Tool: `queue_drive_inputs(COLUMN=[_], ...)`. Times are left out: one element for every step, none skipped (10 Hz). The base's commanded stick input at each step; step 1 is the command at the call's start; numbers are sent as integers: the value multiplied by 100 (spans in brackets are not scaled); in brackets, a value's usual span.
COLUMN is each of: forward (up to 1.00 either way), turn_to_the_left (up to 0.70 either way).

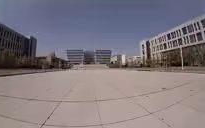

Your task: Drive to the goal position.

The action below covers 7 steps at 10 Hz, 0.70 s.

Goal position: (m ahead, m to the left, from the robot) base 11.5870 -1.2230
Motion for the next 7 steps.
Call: queue_drive_inputs(forward=[4,4,4,4,4,4,4], turn_to_the_left=[0,0,0,0,0,0,0])
